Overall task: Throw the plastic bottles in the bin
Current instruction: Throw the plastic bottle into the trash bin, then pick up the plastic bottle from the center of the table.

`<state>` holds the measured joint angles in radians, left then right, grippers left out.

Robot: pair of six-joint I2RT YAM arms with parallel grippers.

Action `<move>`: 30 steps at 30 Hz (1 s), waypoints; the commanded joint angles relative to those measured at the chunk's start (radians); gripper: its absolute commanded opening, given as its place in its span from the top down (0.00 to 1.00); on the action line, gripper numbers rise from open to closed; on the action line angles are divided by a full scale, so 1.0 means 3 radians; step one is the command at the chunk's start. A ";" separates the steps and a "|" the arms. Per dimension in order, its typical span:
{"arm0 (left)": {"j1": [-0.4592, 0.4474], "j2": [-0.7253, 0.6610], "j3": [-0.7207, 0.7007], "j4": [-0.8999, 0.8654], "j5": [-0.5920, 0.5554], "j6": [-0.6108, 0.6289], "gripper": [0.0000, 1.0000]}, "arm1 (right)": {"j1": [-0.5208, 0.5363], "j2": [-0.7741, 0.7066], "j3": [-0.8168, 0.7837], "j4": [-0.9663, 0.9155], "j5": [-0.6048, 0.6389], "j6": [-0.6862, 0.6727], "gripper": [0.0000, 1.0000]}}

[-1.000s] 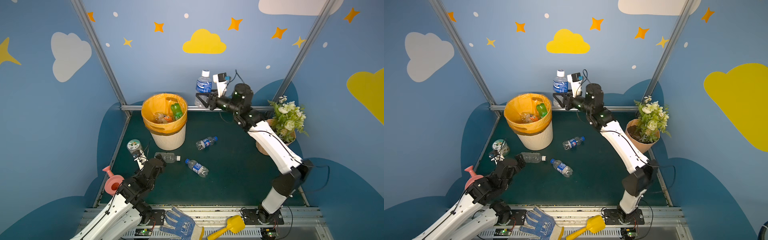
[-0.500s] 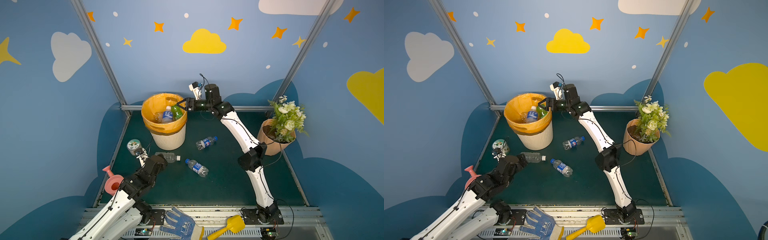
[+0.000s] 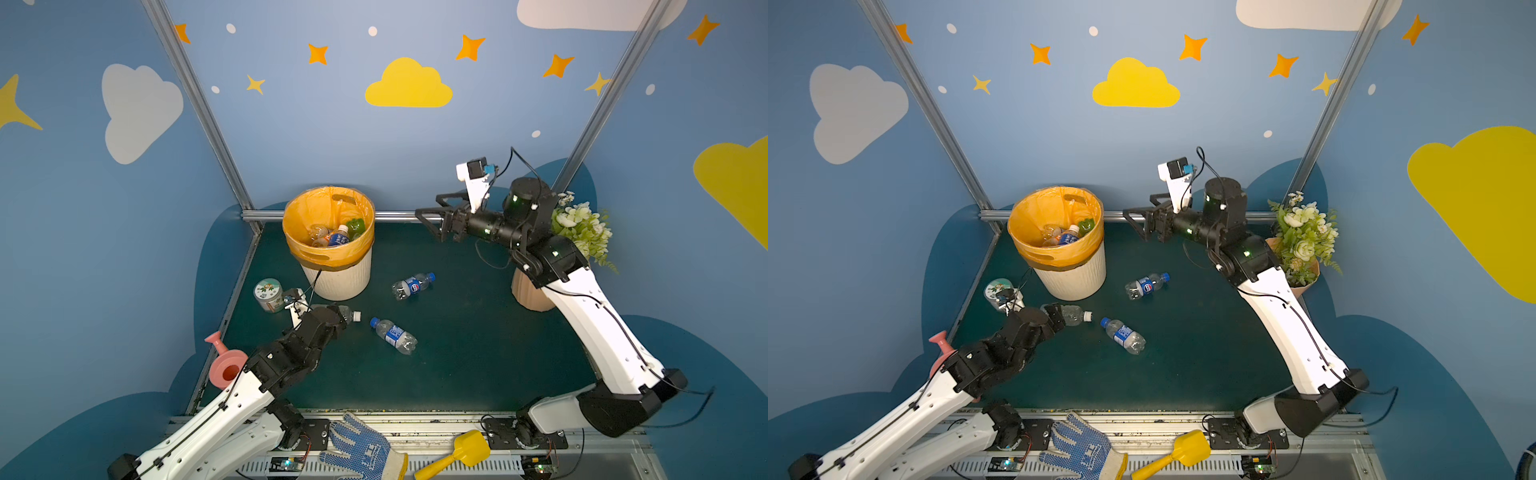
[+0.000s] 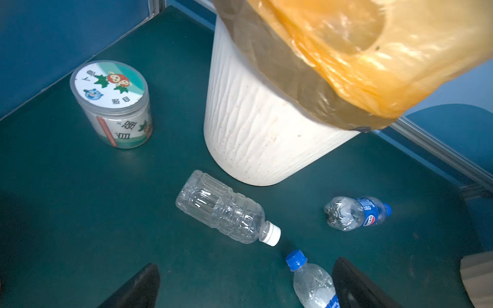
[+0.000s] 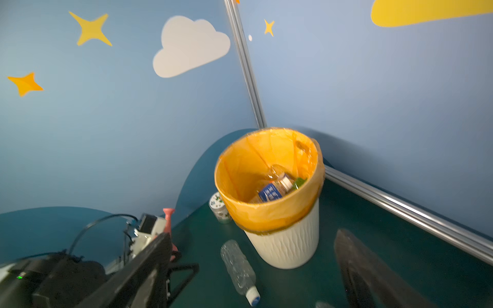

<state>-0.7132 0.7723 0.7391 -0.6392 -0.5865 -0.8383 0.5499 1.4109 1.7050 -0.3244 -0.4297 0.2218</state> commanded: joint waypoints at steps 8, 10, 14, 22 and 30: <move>-0.0223 0.0192 0.0048 0.0051 -0.0298 -0.0290 0.00 | -0.0197 -0.0569 -0.1456 -0.0019 0.0285 -0.0301 0.06; -0.0228 0.0198 0.0072 -0.0008 -0.0368 -0.0308 0.00 | -0.0142 -0.0577 -0.1618 -0.0126 0.0252 -0.0312 0.07; -0.0222 0.0115 0.0108 -0.0113 -0.0552 -0.0240 0.00 | 0.0146 -0.0520 -0.1904 -0.0291 0.0449 -0.0422 0.09; -0.0207 -0.0040 0.0001 -0.0199 -0.0628 -0.0363 0.00 | 0.0614 -0.0168 -0.2114 -0.0324 0.0744 -0.0465 0.12; -0.0150 -0.0148 -0.0009 -0.0307 -0.0648 -0.0377 0.00 | 0.0898 0.0613 -0.1654 -0.0791 0.0962 -0.0584 0.15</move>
<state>-0.7666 0.7467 0.7464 -0.6899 -0.7513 -0.9424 0.7990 1.5475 1.1500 -0.4812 -0.1806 0.0689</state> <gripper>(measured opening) 0.999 0.855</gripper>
